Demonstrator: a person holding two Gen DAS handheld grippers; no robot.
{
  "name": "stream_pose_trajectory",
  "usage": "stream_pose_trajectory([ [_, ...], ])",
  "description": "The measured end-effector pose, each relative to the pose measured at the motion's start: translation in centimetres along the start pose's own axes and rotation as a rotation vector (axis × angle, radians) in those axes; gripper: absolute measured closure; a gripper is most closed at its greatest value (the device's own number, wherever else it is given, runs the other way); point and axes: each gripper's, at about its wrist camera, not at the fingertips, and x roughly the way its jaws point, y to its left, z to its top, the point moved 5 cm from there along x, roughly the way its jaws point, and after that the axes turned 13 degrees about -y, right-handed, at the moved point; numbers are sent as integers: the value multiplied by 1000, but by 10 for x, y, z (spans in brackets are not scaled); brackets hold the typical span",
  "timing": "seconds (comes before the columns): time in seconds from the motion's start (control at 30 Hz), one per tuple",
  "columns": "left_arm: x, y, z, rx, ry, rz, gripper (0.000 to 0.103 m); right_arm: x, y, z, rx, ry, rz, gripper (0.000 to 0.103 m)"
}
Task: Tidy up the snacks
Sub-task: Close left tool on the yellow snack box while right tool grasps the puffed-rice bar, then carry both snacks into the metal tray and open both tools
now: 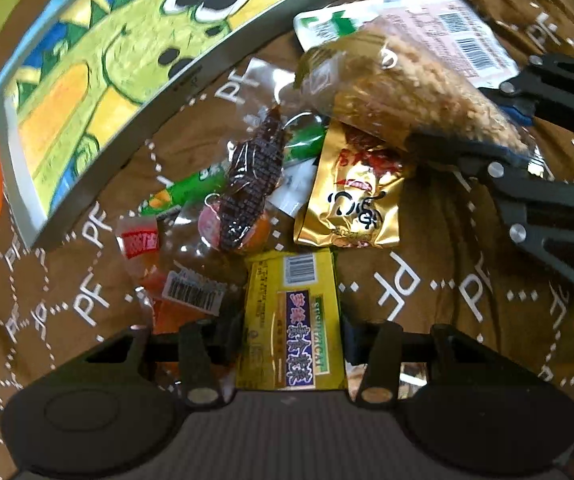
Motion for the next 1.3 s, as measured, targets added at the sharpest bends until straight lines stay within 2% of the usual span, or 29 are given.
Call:
stream_pose_trajectory([
  [0.17, -12, -3, -19, -73, -111, -23, 52, -15, 16, 6, -61, -19, -11, 82],
  [0.33, -29, -6, -36, -210, -252, -5, 52, -33, 44, 8, -221, -26, -54, 82],
  [0.43, -43, -9, -55, -291, -299, -8, 52, -43, 52, 8, -266, -20, -82, 82],
  [0.57, -66, -16, -69, -296, -384, 3, 52, -49, 59, 14, -329, -6, -114, 82],
  [0.7, -89, -12, -79, -352, -471, -2, 52, -55, 67, 28, -353, 29, -150, 82],
  [0.9, -121, 12, -82, -389, -575, 28, 52, -60, 79, 72, -287, 61, -191, 82],
  [1.03, -143, 45, -68, -422, -630, 82, 52, -51, 82, 108, -253, 75, -215, 82],
  [1.13, -154, 72, -49, -440, -680, 114, 52, -36, 72, 137, -181, 81, -251, 82],
  [1.3, -152, 113, -17, -530, -724, 109, 52, -2, 54, 180, -114, -8, -280, 82],
])
